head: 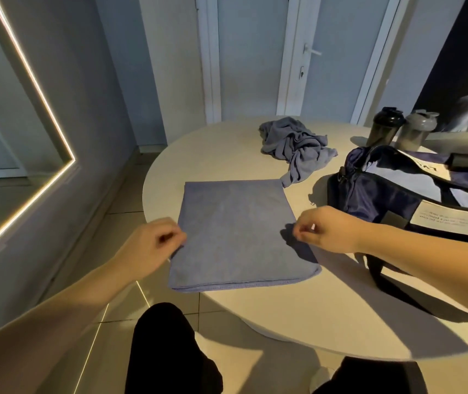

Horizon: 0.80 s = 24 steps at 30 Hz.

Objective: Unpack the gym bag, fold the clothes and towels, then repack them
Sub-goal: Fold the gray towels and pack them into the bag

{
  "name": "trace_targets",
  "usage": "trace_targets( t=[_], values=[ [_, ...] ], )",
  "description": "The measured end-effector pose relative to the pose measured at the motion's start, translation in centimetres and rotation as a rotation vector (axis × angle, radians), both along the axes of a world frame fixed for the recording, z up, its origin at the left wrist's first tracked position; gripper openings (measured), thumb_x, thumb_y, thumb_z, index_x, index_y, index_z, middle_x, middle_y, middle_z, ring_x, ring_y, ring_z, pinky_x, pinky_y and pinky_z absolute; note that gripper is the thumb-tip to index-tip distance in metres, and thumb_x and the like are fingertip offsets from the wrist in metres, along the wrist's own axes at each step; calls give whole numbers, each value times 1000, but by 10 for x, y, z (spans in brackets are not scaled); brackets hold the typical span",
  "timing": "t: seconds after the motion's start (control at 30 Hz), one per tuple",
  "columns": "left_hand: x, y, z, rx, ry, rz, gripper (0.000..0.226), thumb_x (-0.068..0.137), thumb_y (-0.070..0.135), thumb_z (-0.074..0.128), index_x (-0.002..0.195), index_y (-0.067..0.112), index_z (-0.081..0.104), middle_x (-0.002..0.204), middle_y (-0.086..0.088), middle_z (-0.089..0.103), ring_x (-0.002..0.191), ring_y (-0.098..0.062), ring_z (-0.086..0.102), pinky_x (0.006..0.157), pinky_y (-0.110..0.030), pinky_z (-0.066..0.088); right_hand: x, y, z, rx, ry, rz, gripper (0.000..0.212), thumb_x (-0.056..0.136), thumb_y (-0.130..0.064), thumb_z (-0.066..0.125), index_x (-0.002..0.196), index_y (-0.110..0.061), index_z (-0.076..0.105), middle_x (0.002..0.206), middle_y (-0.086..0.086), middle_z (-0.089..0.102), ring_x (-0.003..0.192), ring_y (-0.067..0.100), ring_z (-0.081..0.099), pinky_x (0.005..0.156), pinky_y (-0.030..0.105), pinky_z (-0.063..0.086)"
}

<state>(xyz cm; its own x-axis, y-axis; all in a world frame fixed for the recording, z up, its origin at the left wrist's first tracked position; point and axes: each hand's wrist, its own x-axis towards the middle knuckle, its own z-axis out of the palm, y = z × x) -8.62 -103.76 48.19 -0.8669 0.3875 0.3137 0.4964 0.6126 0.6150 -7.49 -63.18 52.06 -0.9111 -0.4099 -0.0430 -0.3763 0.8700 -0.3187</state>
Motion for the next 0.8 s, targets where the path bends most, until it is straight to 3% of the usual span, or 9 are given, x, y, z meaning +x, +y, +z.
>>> trace_targets(
  t=[0.07, 0.2, 0.33, 0.43, 0.57, 0.8],
  values=[
    [-38, 22, 5, -35, 20, 85, 10, 96, 19, 65, 91, 20, 73, 92, 7, 66, 86, -9, 63, 82, -32, 53, -27, -17, 0, -45, 64, -84, 22, 98, -21, 61, 117, -17, 72, 113, 0, 71, 97, 19, 65, 90, 34, 53],
    [-109, 67, 2, -172, -5, 94, 17, 96, 20, 62, 109, 17, 72, 109, 1, 65, 98, -16, 61, 93, -36, 51, -87, -59, -12, -112, 48, -260, 49, 101, -21, 55, 147, -6, 47, 144, 15, 55, 130, 33, 53, 106, 38, 42],
    [-150, 97, -12, -327, -60, 92, 34, 100, 31, 53, 127, 14, 64, 129, -7, 62, 119, -26, 57, 102, -39, 47, -128, -87, -35, -120, 8, -346, 49, 104, -30, 51, 140, 2, 44, 139, 21, 51, 127, 42, 49, 92, 36, 41],
    [-168, 101, -24, -452, -103, 133, 58, 104, 47, 43, 151, 14, 43, 155, -8, 44, 141, -26, 41, 117, -38, 33, -149, -84, -59, 25, 71, -342, 58, 105, -47, 40, 141, -2, 42, 150, 20, 39, 138, 38, 36, 112, 43, 32],
    [-177, 94, -36, -623, -122, 179, 77, 101, 67, 22, 162, 21, 16, 170, -3, 10, 156, -25, 6, 127, -40, 6, -163, -73, -76, 152, 108, -373, 82, 96, -70, 15, 153, -12, 31, 162, 16, 26, 149, 34, 22, 123, 47, 18],
    [-188, 73, -33, -730, -106, 94, 65, 108, 52, 14, 163, 21, 6, 171, -2, 1, 157, -22, 0, 127, -38, -1, -168, -61, -82, 196, 86, -368, 89, 91, -77, 1, 162, -23, 9, 170, 5, 3, 156, 24, -1, 127, 44, 1]
  ],
)
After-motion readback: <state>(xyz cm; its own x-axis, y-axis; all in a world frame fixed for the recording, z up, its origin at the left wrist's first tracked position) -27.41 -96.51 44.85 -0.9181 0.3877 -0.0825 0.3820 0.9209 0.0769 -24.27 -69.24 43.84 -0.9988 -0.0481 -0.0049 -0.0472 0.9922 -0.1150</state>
